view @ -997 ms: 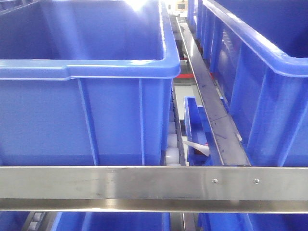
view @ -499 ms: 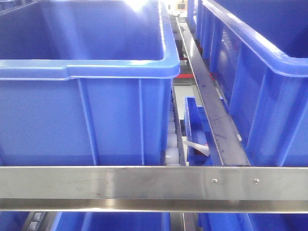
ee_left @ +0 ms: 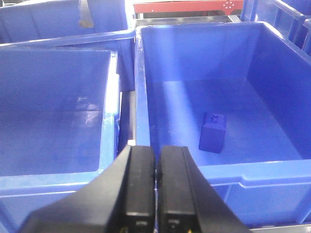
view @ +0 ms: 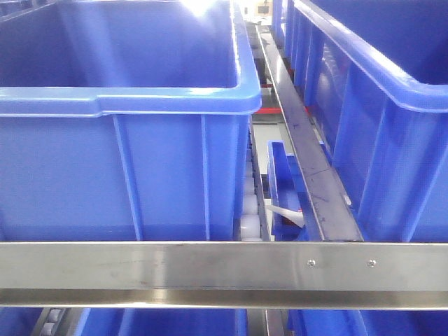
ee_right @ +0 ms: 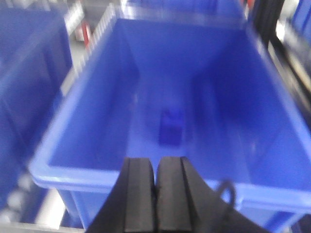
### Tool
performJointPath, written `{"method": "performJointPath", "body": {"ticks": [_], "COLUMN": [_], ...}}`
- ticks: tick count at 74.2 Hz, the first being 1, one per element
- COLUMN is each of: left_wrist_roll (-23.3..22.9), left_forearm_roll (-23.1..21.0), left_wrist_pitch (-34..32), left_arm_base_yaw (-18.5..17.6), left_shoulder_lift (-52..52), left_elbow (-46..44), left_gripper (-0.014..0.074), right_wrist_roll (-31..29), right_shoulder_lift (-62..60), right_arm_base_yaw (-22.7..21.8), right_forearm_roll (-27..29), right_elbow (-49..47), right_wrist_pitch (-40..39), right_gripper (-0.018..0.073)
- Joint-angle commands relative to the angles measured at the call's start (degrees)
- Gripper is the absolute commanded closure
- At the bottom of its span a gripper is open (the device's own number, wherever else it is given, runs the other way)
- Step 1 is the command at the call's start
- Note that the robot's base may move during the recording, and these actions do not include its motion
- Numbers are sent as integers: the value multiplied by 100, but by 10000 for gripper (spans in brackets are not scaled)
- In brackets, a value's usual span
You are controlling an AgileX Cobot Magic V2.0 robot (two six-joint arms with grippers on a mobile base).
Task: Pick and sort blue part to right shelf
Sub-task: 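Lower the right gripper into the bin and release its blue bottle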
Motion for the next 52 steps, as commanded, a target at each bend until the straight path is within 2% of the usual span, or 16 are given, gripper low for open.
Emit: {"method": "performJointPath", "body": {"ticks": [1,48,52], "left_wrist_roll": [12,12,12], "left_forearm_roll": [109,109,11], "left_wrist_pitch": [-409,-401,-401], "left_arm_base_yaw": [-1,-1,11], "left_shoulder_lift": [90,90,90], "left_elbow": [-128,-105,-105], "left_gripper": [461,461,461], "right_wrist_roll": [-54,-54,-54], "right_shoulder_lift": [-129,-220,-220], "right_arm_base_yaw": [-2,-2,-2], "right_forearm_roll": [80,80,80], "right_elbow": [-142,-142,-142], "right_wrist_pitch": [-451,-446,-446], "right_gripper": [496,496,496]}}
